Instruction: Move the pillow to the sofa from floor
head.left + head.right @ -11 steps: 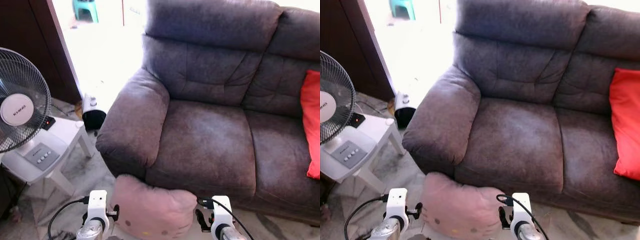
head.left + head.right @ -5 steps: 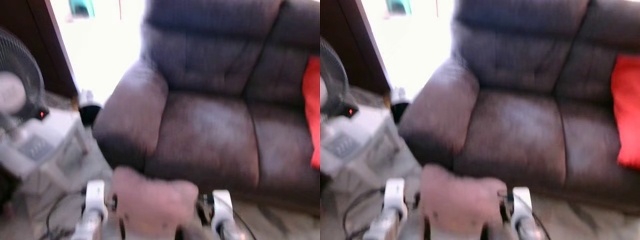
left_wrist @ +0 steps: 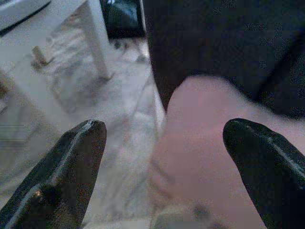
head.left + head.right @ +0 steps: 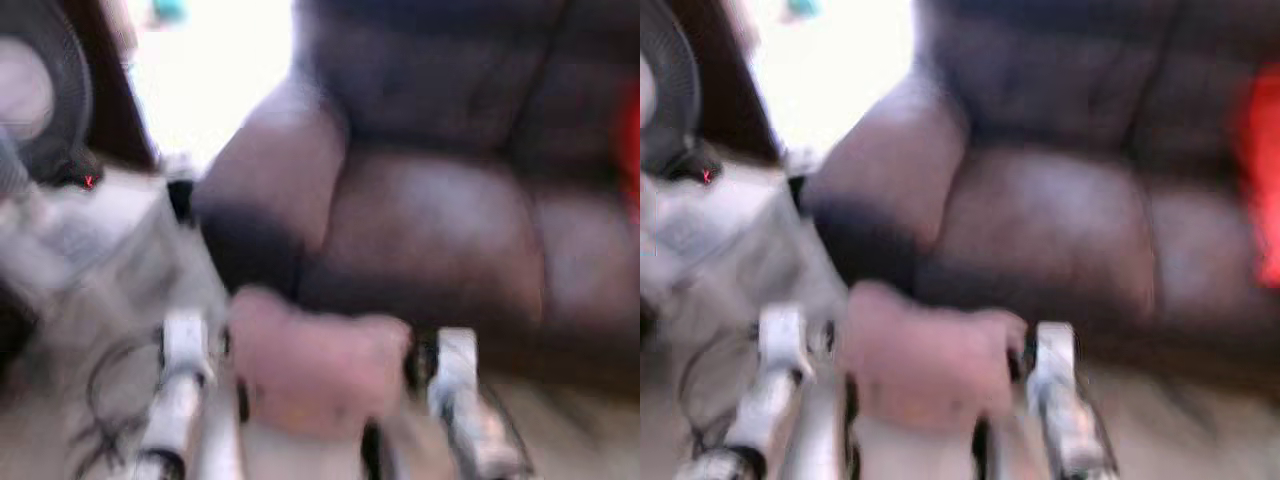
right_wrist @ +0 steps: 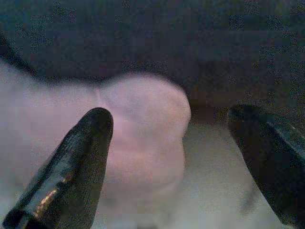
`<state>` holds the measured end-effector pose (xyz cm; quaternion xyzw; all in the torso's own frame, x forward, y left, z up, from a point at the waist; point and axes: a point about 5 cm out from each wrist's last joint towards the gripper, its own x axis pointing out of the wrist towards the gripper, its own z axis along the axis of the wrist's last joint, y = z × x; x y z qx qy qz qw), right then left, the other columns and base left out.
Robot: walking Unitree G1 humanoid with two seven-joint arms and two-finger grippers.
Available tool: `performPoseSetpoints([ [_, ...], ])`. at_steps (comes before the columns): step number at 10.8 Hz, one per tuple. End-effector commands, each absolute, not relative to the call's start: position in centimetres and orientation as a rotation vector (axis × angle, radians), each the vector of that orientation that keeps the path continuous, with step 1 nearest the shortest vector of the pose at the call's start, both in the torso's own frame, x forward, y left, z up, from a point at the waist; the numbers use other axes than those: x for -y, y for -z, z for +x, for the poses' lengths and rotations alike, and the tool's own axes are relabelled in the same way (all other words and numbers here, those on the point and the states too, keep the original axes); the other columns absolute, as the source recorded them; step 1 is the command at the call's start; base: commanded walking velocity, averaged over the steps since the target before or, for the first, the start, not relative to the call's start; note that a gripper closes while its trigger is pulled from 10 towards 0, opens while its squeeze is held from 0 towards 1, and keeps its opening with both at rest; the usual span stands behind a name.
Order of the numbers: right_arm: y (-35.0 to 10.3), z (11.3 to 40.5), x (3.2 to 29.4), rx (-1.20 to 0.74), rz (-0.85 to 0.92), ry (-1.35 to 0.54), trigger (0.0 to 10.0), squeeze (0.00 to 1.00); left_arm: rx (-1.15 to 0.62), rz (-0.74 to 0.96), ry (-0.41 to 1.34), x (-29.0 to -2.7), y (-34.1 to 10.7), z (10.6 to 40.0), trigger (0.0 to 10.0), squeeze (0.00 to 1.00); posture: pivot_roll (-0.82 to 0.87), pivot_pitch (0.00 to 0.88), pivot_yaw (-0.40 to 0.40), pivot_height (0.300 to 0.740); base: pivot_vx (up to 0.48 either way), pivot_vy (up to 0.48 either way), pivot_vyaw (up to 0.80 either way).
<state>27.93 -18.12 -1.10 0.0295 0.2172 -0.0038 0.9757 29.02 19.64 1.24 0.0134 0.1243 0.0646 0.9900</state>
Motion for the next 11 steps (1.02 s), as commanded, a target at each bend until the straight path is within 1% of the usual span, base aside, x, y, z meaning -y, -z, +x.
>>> performPoseSetpoints([
  [1, 0.3, 28.5, 18.5, -0.384, 0.077, 0.031, 10.0, 0.0, -0.135, 0.04, -0.141, -19.9, -3.4, 30.3, 10.0, 0.0, 0.09, 0.124, -0.088, 0.562, 0.0, 0.0, 0.0],
  [2, -0.9, 29.5, 18.9, -0.326, 0.077, 0.037, 10.0, 0.0, -0.06, 0.047, -0.145, -20.1, -4.9, 31.1, 10.0, 0.0, 0.09, 0.121, -0.088, 0.562, 0.0, 0.0, 0.0],
  [4, -2.2, 30.5, 19.4, -0.266, 0.074, 0.055, 10.0, 0.0, -0.067, 0.025, -0.114, -19.9, -5.2, 31.6, 10.0, 0.0, 0.09, 0.116, -0.086, 0.562, 0.0, 0.0, 0.0],
  [9, -3.2, 31.8, 18.1, -0.244, 0.125, 0.021, 10.0, 0.0, -0.076, 0.01, -0.056, -18.6, -5.3, 31.8, 10.0, 0.0, 0.1, 0.117, -0.081, 0.562, 0.0, 0.0, 0.0],
  [11, -3.0, 31.6, 17.8, -0.257, 0.109, 0.011, 10.0, 0.0, -0.094, 0.005, -0.054, -18.2, -4.9, 31.7, 10.0, 0.0, 0.1, 0.124, -0.084, 0.562, 0.0, 0.0, 0.0],
])
